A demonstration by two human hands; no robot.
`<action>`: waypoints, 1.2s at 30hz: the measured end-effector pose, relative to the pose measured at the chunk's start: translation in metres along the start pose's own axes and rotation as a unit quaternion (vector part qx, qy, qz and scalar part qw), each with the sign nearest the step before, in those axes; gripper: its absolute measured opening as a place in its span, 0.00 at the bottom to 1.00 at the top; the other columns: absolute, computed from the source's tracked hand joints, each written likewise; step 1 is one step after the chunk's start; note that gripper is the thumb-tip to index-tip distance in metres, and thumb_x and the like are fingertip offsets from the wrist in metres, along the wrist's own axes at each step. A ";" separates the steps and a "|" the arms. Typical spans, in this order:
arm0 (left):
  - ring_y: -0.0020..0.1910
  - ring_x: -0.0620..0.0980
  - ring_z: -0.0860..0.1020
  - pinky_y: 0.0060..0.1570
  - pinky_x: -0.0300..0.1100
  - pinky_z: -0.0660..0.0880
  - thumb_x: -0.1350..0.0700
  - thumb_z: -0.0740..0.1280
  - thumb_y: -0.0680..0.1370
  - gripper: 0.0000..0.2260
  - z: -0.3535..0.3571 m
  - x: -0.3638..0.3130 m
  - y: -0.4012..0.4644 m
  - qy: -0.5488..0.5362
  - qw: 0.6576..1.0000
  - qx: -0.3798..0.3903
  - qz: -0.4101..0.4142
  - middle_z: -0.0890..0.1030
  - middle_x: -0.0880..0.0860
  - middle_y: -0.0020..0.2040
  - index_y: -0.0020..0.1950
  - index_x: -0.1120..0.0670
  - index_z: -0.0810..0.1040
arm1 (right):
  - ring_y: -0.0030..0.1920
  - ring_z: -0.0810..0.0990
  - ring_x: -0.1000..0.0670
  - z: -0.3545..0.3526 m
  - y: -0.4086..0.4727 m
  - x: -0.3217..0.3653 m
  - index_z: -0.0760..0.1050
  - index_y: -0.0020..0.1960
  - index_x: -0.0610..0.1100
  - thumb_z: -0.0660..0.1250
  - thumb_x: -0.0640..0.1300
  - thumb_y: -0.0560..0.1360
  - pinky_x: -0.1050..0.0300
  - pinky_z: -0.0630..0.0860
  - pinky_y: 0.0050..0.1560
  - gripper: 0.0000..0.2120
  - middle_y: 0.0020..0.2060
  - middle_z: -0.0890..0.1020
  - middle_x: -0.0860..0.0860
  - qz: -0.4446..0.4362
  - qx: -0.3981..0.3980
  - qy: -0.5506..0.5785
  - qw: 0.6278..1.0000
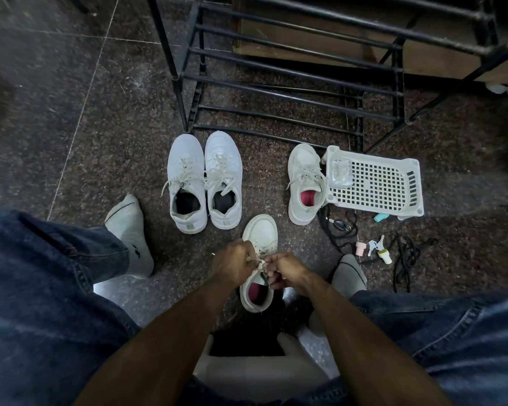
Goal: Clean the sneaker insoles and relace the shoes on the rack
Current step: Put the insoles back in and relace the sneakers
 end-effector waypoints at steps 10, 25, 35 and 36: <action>0.50 0.49 0.78 0.44 0.41 0.73 0.54 0.70 0.72 0.07 0.011 -0.009 -0.005 -0.004 0.998 0.033 0.046 0.79 0.50 0.49 0.49 0.52 0.82 | 0.29 0.73 0.51 -0.005 -0.004 -0.001 0.76 0.43 0.42 0.59 0.34 0.76 0.58 0.75 0.34 0.09 0.29 0.74 0.48 0.031 -0.024 0.021 0.999; 0.42 0.54 0.76 0.41 0.44 0.69 0.46 0.61 0.76 0.14 0.013 0.009 -0.003 0.108 0.983 0.146 -0.005 0.80 0.55 0.44 0.36 0.52 0.72 | 0.56 0.80 0.43 -0.048 -0.028 0.037 0.80 0.54 0.49 0.66 0.49 0.73 0.52 0.76 0.55 0.12 0.56 0.81 0.47 -0.043 -0.226 -0.476 0.849; 0.50 0.56 0.78 0.45 0.46 0.71 0.43 0.61 0.74 0.14 0.028 0.024 -0.009 0.101 0.975 0.190 -0.044 0.80 0.55 0.49 0.44 0.53 0.76 | 0.49 0.82 0.45 -0.035 -0.019 0.027 0.82 0.49 0.46 0.63 0.49 0.66 0.54 0.79 0.51 0.16 0.50 0.84 0.46 -0.013 -0.112 -0.465 0.878; 0.49 0.56 0.78 0.43 0.44 0.70 0.42 0.62 0.73 0.14 0.033 0.025 -0.013 0.045 0.974 0.216 -0.061 0.79 0.55 0.47 0.44 0.53 0.73 | 0.45 0.83 0.47 -0.033 -0.017 0.022 0.83 0.46 0.44 0.64 0.48 0.65 0.56 0.80 0.47 0.15 0.47 0.85 0.46 -0.002 -0.084 -0.451 0.888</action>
Point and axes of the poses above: each hand's wrist, its own y-axis towards the middle knuckle, its own z-axis out of the palm, x = y × z, the point moved 10 cm from there along y, towards the middle knuckle
